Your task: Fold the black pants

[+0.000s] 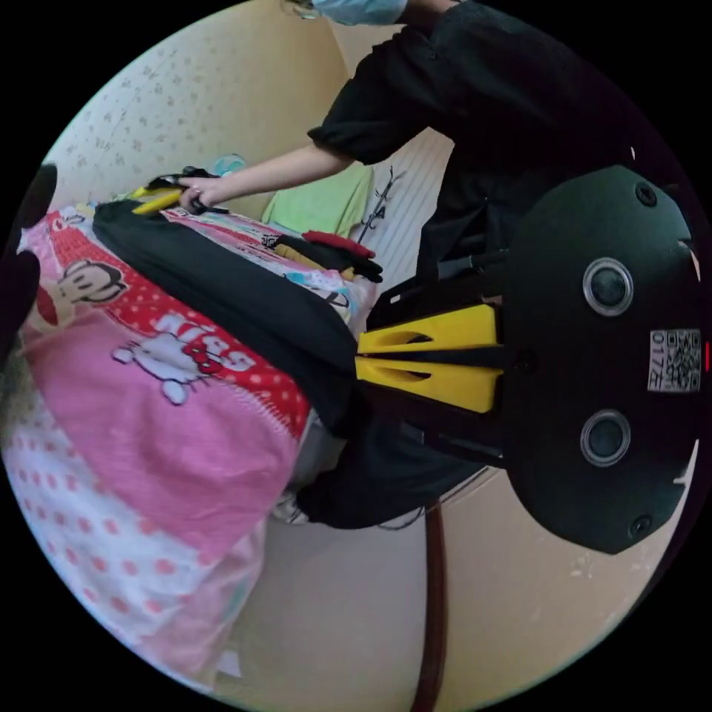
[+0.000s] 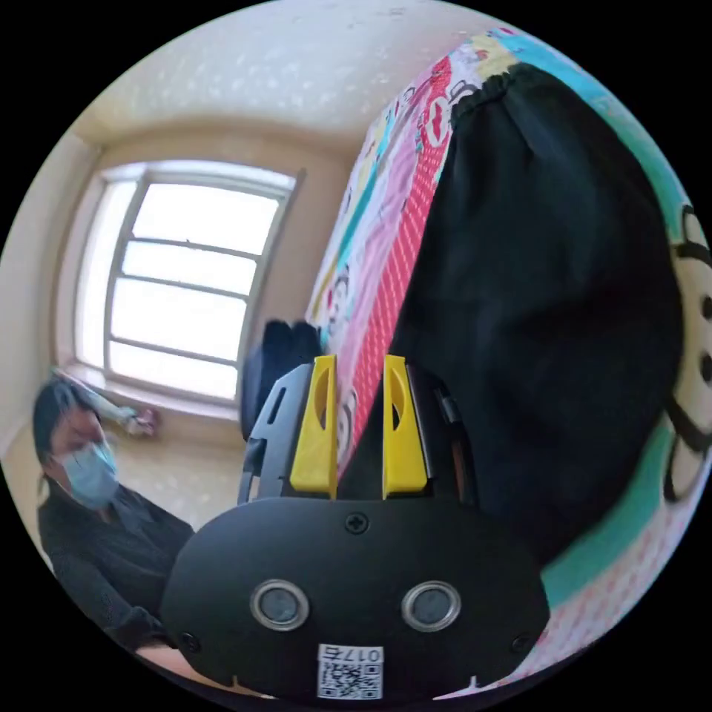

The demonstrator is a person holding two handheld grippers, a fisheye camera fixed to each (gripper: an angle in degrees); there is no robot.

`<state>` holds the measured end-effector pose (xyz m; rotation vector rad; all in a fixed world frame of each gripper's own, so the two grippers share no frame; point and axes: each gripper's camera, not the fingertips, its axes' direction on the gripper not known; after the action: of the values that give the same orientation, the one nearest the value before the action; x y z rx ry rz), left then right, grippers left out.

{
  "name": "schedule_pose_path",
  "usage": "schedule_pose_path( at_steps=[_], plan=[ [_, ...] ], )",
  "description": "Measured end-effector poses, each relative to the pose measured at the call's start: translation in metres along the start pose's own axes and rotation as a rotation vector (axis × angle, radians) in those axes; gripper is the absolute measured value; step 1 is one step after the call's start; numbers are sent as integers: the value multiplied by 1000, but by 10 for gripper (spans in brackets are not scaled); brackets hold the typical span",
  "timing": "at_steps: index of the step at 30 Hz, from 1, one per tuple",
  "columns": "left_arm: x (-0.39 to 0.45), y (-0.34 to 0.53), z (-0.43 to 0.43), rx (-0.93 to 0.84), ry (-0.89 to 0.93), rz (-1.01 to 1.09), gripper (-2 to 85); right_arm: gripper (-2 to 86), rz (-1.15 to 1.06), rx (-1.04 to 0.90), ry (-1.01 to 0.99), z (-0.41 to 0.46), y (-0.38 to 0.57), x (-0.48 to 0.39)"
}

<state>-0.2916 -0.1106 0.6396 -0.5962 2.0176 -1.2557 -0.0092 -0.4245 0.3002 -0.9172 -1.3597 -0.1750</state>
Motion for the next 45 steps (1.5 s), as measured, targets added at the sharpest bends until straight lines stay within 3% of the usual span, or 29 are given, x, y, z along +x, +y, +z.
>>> schedule_pose_path(
  at_steps=[3, 6, 8, 11, 12, 14, 16, 19, 22, 26, 29, 33, 36, 43, 45],
  plan=[
    [28, -18, -25, 38, -72, 121, 57, 112, 98, 33, 210, -21, 97, 3],
    [63, -49, -29, 88, -141, 270, 99, 128, 257, 19, 289, -10, 194, 23],
    [88, -82, -14, 69, -183, 369, 120, 131, 327, -14, 212, 18, 244, 34],
    [101, -111, 26, -65, -251, 393, 135, 116, 372, 176, 72, 40, 297, 30],
    [104, -110, 33, -78, -267, 405, 133, 97, 388, 101, -13, 56, 303, 33],
    [122, -95, 44, -78, -432, 485, 93, 61, 380, -118, -127, 92, 309, 36],
    [129, -84, 51, -172, -521, 503, 60, 49, 382, -120, -104, 102, 318, 28],
    [140, -67, 34, -228, -456, 549, 51, 47, 337, -146, -78, 100, 313, 13],
    [123, -67, 21, -261, -497, 416, 66, 63, 336, -266, -36, 110, 306, 18],
    [150, -55, -11, -83, -420, 484, 80, 92, 398, -91, 19, 90, 303, 34],
    [172, -53, -2, -63, -453, 557, 85, 83, 426, 0, 26, 87, 300, 48],
    [169, -55, 33, -141, -522, 577, 69, 53, 447, 17, 9, 95, 296, 62],
    [171, -44, 41, -157, -519, 579, 6, 33, 444, 24, 31, 92, 296, 60],
    [173, -16, -4, -59, -391, 497, -9, 25, 382, 32, -51, 90, 281, 58],
    [162, -11, -2, -57, -469, 430, -8, 29, 424, -17, 8, 95, 279, 71]
  ],
)
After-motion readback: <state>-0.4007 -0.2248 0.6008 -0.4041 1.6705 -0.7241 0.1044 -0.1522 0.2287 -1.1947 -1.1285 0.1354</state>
